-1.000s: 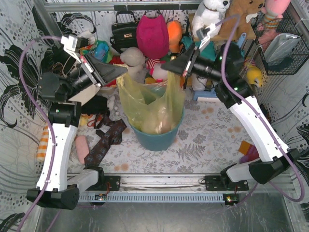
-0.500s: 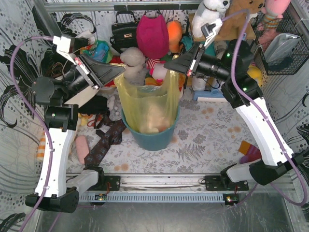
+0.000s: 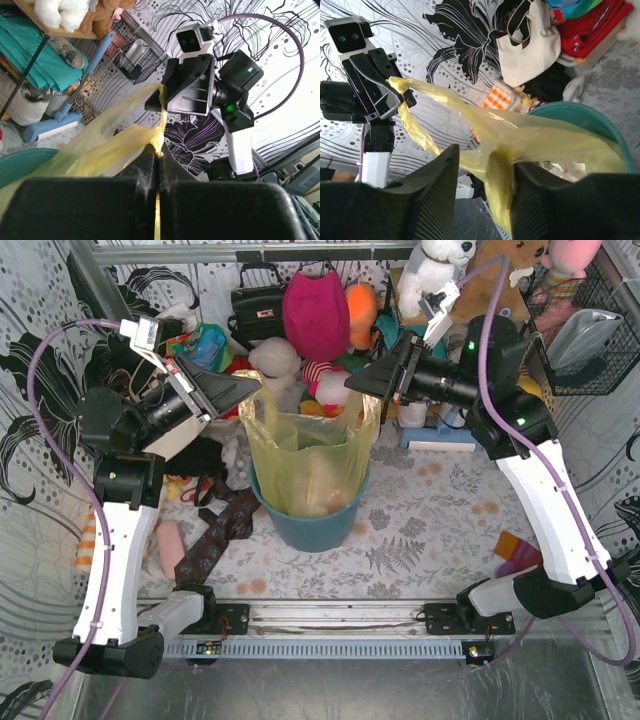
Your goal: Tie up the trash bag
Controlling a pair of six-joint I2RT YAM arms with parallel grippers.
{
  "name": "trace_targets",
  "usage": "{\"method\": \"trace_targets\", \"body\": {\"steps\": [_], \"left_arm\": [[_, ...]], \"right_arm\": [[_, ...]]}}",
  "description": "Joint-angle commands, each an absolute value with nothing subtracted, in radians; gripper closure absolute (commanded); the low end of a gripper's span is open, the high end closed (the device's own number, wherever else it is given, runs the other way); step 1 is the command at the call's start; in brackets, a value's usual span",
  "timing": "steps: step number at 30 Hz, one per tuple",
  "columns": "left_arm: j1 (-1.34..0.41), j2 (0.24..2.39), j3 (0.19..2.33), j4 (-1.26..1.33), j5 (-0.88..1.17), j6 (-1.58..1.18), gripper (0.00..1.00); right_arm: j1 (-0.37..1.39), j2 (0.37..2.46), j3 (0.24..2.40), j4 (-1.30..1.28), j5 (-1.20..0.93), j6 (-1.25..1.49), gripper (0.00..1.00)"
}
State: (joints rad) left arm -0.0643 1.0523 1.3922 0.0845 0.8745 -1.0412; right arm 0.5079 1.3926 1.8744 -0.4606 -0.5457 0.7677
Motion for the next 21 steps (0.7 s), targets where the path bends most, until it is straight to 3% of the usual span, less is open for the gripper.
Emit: {"method": "trace_targets", "body": {"steps": [1, 11, 15, 21], "left_arm": [[-0.058, 1.04, 1.461, 0.061, 0.864, -0.99, 0.96], [-0.058, 1.039, 1.524, 0.02, 0.876, -0.973, 0.94], [-0.058, 1.035, 1.517, -0.008, 0.876, -0.953, 0.91], [-0.058, 1.026, 1.528, -0.037, 0.876, -0.935, 0.8]], "right_arm": [[0.504, 1.402, 2.047, -0.662, -0.487, 0.619, 0.55], [0.504, 1.4, 2.225, -0.807, -0.466, 0.457, 0.32], [0.505, 1.394, 2.239, -0.813, -0.485, 0.393, 0.29], [0.504, 1.352, 2.159, -0.572, -0.64, 0.363, 0.26]]}}
